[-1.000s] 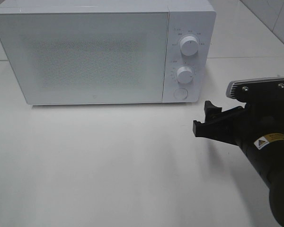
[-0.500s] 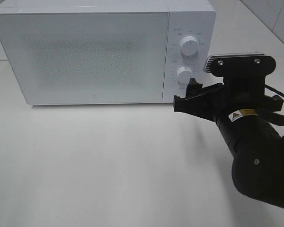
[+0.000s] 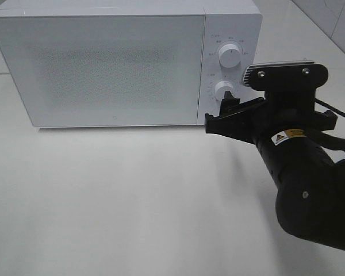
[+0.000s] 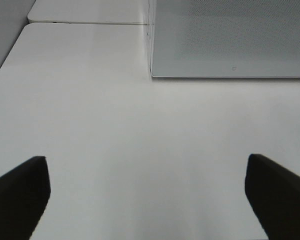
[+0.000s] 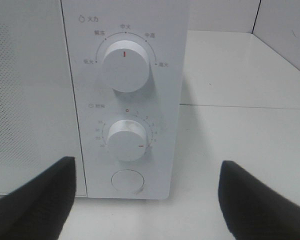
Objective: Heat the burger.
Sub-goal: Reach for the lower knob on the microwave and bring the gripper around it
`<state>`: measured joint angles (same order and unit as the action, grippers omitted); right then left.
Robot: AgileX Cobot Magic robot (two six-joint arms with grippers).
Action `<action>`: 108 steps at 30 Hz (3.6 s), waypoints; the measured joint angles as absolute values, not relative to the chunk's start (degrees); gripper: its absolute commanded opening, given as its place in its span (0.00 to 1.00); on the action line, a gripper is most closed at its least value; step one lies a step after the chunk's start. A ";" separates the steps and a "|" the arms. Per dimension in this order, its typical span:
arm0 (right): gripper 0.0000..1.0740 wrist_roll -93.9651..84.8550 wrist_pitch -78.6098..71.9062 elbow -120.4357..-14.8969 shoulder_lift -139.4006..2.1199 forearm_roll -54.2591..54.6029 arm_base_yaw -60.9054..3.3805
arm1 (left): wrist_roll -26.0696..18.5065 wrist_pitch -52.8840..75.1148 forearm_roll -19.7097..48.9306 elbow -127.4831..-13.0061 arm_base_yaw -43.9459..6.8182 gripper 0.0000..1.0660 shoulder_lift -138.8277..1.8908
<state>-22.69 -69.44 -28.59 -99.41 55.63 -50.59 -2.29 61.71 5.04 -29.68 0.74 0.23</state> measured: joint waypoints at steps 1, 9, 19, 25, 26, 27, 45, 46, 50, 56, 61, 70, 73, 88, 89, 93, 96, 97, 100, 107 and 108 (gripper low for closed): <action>0.71 -22.69 -69.44 -29.56 -101.01 54.83 -49.96 | -2.29 61.71 5.04 -29.68 0.74 0.92 0.23; 0.71 -21.03 -69.33 -33.12 -106.11 51.68 -46.18 | -2.29 61.71 5.04 -29.68 0.74 0.92 0.23; 0.71 -19.65 -69.33 -38.62 -110.58 48.47 -42.46 | -2.29 61.71 5.04 -29.68 0.74 0.92 0.23; 0.71 -19.65 -68.75 -41.48 -112.99 47.33 -41.08 | -2.29 61.71 5.04 -29.68 0.74 0.92 0.23; 0.71 -19.65 -68.24 -42.34 -114.02 46.52 -41.08 | -2.29 61.71 5.04 -29.68 0.74 0.92 0.23; 0.71 -19.65 -68.24 -42.34 -114.02 46.52 -41.08 | -2.29 61.71 5.04 -29.68 0.74 0.92 0.23; 0.71 -18.39 -64.00 -48.01 -118.83 43.14 -37.87 | -2.29 61.71 5.04 -29.68 0.74 0.92 0.23; 0.71 -18.39 -64.00 -48.01 -118.83 43.14 -37.87 | -2.29 61.71 5.04 -29.68 0.74 0.92 0.23; 0.71 -17.53 -63.66 -48.13 -119.46 42.63 -37.30 | -2.29 61.71 5.04 -29.68 0.74 0.92 0.23; 0.71 -17.53 -63.60 -48.13 -119.52 42.00 -37.24 | -2.29 61.71 5.04 -29.68 0.74 0.92 0.23; 0.64 -17.53 -63.60 -48.13 -119.52 42.00 -37.24 | -2.29 61.71 5.04 -29.68 0.74 0.92 0.23; 0.16 -17.42 -63.60 -48.13 -119.52 42.11 -37.24 | -2.29 61.71 5.04 -29.68 0.74 0.92 0.23; 0.01 -17.30 -63.77 -48.13 -119.52 42.11 -37.24 | -2.29 61.71 5.04 -29.68 0.74 0.92 0.23; 0.00 -11.34 -65.37 -47.96 -119.98 40.79 -37.24 | -2.29 61.71 5.04 -29.68 0.74 0.92 0.23; 0.00 -9.17 -65.49 -47.84 -120.03 40.34 -37.24 | -2.29 61.71 5.04 -29.68 0.74 0.92 0.23; 0.00 1.03 -65.83 -47.44 -120.09 38.45 -36.90 | -2.29 61.71 5.04 -29.68 0.74 0.92 0.23; 0.00 10.37 -66.06 -47.04 -120.15 37.01 -36.61 | -2.29 61.71 5.04 -29.68 0.74 0.92 0.23; 0.00 17.25 -66.41 -46.75 -120.21 36.21 -36.50 | -2.29 61.71 5.04 -29.68 0.74 0.92 0.23; 0.00 28.19 -66.92 -46.52 -120.38 35.24 -36.33 | -2.29 61.71 5.04 -29.68 0.74 0.92 0.23; 0.00 46.58 -67.38 -46.12 -120.61 33.75 -36.04 | -2.29 61.71 5.04 -29.68 0.74 0.92 0.23; 0.00 52.60 -67.38 -46.07 -120.61 33.58 -36.04 | -2.29 61.71 5.04 -29.68 0.74 0.92 0.23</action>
